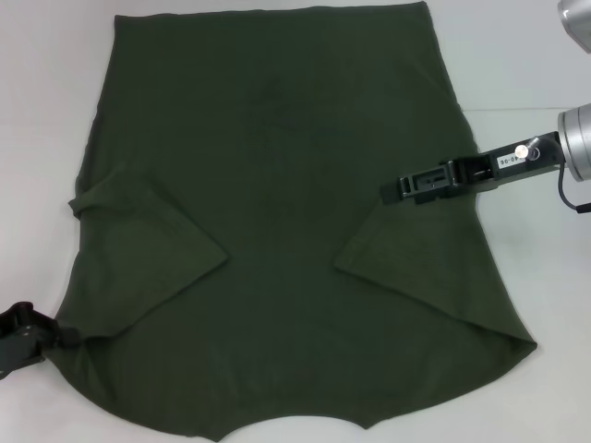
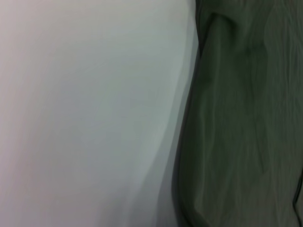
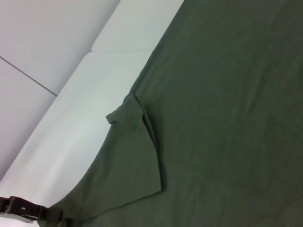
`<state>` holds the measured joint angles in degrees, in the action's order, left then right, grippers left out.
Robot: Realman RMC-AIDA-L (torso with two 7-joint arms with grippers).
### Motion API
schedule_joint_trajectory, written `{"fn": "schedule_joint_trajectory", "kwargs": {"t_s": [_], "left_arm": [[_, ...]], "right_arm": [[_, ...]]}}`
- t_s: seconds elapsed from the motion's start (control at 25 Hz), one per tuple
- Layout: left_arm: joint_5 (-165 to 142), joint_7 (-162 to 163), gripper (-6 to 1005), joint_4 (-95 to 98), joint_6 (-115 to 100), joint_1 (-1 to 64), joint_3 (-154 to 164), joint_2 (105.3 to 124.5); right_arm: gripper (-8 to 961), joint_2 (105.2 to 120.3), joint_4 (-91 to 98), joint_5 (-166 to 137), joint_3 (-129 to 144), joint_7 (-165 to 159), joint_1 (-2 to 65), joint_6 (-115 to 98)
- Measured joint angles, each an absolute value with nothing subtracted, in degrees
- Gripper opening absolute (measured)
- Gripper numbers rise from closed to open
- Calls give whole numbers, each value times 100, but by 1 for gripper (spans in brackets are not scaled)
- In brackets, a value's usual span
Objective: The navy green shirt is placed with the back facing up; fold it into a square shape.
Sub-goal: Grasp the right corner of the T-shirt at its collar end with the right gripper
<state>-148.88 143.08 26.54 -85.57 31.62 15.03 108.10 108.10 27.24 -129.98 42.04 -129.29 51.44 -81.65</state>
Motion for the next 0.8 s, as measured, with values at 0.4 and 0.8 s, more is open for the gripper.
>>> {"fn": "schedule_joint_trajectory", "kwargs": {"t_s": [0.4, 0.8], "left_arm": [[-14879, 14308, 21, 2654, -8544, 3213, 1503, 10811], [-14879, 14308, 24, 2654, -8497, 3258, 1503, 10799]], "right_arm": [[885, 10675, 2727, -13399, 4219, -13573, 5173, -8245], [884, 10348, 2741, -13808, 4230, -14318, 4968, -8652]]}}
